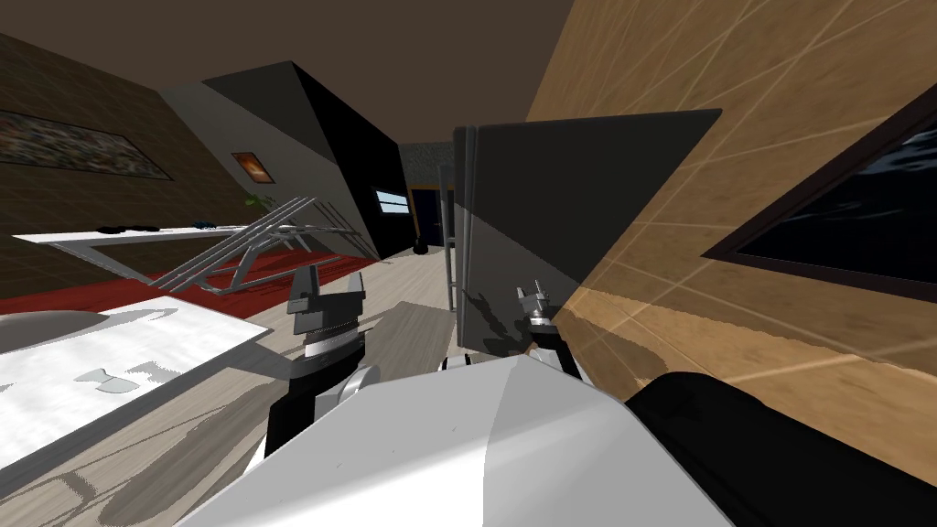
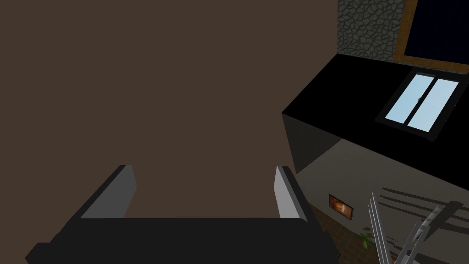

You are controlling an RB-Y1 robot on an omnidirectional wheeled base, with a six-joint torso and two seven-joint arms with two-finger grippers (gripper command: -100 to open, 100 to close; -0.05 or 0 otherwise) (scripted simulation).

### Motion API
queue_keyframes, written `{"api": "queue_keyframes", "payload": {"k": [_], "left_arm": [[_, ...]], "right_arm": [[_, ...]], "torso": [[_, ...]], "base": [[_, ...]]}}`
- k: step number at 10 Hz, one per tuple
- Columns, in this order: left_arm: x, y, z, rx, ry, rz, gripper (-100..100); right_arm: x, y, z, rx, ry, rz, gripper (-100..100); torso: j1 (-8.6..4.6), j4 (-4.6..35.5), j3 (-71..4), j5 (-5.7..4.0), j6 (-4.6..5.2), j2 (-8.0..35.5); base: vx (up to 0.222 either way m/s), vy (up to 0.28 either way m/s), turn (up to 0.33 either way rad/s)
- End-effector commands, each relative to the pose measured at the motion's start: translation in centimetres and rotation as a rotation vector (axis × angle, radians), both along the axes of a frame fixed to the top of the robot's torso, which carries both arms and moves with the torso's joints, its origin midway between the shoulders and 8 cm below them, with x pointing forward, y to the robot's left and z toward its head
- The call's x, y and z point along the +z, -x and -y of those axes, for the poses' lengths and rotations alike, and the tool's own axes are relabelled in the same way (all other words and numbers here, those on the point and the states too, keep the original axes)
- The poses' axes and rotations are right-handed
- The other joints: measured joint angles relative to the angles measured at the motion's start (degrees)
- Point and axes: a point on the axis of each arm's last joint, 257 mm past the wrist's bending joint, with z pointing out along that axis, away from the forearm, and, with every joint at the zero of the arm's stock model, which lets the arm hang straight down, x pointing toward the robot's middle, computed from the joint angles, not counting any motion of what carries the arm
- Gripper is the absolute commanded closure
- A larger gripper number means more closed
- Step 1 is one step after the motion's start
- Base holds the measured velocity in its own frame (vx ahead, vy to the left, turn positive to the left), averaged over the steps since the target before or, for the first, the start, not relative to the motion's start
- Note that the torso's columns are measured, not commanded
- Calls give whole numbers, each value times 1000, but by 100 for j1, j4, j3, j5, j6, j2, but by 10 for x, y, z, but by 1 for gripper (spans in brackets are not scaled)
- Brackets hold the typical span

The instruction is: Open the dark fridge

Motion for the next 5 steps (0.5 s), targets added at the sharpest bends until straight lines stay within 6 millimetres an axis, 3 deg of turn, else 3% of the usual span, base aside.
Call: {"api": "queue_keyframes", "payload": {"k": [1, 4, 5], "left_arm": [[0, 0, 0, 0, 0, 0, 0], [0, 0, 0, 0, 0, 0, 0], [0, 0, 0, 0, 0, 0, 0]], "right_arm": [[-24, -3, 20, -4, -100, -63, -100], [-41, -4, 39, -7, -207, -95, -100], [-58, -5, 51, -15, -258, -138, -100]], "torso": [[-2, 1, 1, 0, 0, 3], [-6, 0, 0, -2, 0, 0], [-10, 1, 2, -2, 0, 4]], "base": [[30, 83, 6], [34, 70, 2], [20, 74, 5]]}}
